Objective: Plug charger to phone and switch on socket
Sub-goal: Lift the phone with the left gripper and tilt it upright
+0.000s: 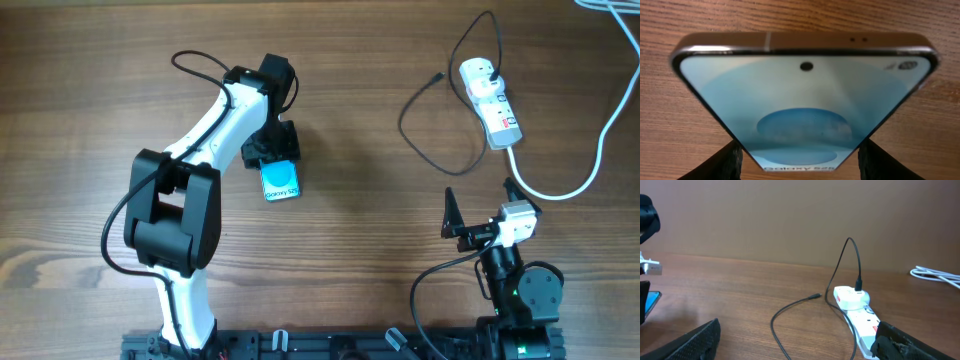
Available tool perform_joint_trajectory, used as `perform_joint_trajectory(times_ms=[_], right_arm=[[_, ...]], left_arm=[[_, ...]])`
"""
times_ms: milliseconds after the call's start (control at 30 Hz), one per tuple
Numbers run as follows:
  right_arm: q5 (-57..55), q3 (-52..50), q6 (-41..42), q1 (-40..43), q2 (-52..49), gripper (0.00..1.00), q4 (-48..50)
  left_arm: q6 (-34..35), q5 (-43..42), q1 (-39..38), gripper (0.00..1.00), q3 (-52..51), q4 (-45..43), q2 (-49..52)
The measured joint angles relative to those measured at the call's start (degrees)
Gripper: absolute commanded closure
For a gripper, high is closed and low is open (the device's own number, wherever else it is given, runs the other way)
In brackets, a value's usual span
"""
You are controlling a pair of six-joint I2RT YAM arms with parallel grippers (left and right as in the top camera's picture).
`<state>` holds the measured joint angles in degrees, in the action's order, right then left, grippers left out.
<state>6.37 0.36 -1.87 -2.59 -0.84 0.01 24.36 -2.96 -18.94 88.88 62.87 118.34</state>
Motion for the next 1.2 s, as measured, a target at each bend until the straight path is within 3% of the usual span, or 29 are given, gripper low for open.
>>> perform_joint_trajectory(times_ms=[467,700,1000,1200], right_arm=[[0.00,0.00,0.00,0.00,0.00,0.00,0.02],[-0.02,0.00,0.00,0.00,0.00,0.00,0.02],[-0.02,0.00,0.00,0.00,0.00,0.00,0.00],[0.00,0.00,0.00,0.00,0.00,0.00,0.02]], left_arm=[[0.17,-0.90,0.15,0.32,-8.83,-12.87,-0.94],[0.42,-1.44,0.07,0.07,-10.99,-16.81,-1.97],[0.37,0.96,-0.35,0.12,-13.84,-19.23,-3.56],[0.00,7.87,-4.63,0.14,-17.38,-23.43,-4.98]])
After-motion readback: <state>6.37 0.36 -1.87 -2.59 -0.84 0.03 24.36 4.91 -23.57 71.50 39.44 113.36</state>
